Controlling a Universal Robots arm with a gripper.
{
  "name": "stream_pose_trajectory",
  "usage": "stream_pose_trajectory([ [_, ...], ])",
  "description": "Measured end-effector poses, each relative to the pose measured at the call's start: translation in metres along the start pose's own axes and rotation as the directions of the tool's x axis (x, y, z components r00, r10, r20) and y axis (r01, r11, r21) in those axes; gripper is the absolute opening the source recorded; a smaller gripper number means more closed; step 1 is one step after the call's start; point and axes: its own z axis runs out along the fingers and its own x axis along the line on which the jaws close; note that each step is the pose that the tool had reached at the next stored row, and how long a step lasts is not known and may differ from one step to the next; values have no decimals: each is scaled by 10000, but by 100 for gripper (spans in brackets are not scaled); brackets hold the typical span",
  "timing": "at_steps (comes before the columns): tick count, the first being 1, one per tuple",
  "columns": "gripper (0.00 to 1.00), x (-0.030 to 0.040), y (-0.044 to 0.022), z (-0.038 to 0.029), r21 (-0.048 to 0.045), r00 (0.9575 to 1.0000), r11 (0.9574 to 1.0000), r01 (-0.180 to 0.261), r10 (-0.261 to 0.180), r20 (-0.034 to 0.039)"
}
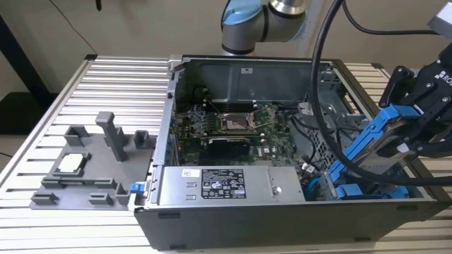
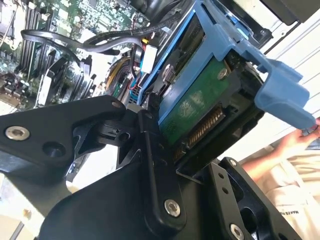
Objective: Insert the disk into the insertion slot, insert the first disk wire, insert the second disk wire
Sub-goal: 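Insert the disk into the insertion slot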
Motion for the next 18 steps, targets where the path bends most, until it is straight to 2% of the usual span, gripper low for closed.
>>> stream_pose_trajectory([
  [2, 33, 0, 3, -6, 24, 10000, 10000, -3, 3, -6],
  [6, 33, 0, 10, -6, 299, 10000, 9996, -4, 5, -21],
  [8, 33, 0, 11, -3, 394, 10000, 9992, -1, 1, -18],
  [10, 33, -1, 20, -15, 421, 10000, 9991, 2, -2, -10],
  [13, 33, -3, 50, -79, 436, 10000, 9991, 4, -4, 0],
  [14, 33, -3, 59, -86, 483, 10000, 9988, 4, -4, -2],
  [15, 33, -4, 71, -83, 577, 10000, 9983, 5, -5, -3],
  [17, 33, -5, 102, -77, 835, 10000, 9965, 4, -3, -17],
  [18, 33, -5, 116, -73, 900, 10000, 9959, 6, -4, -19],
])
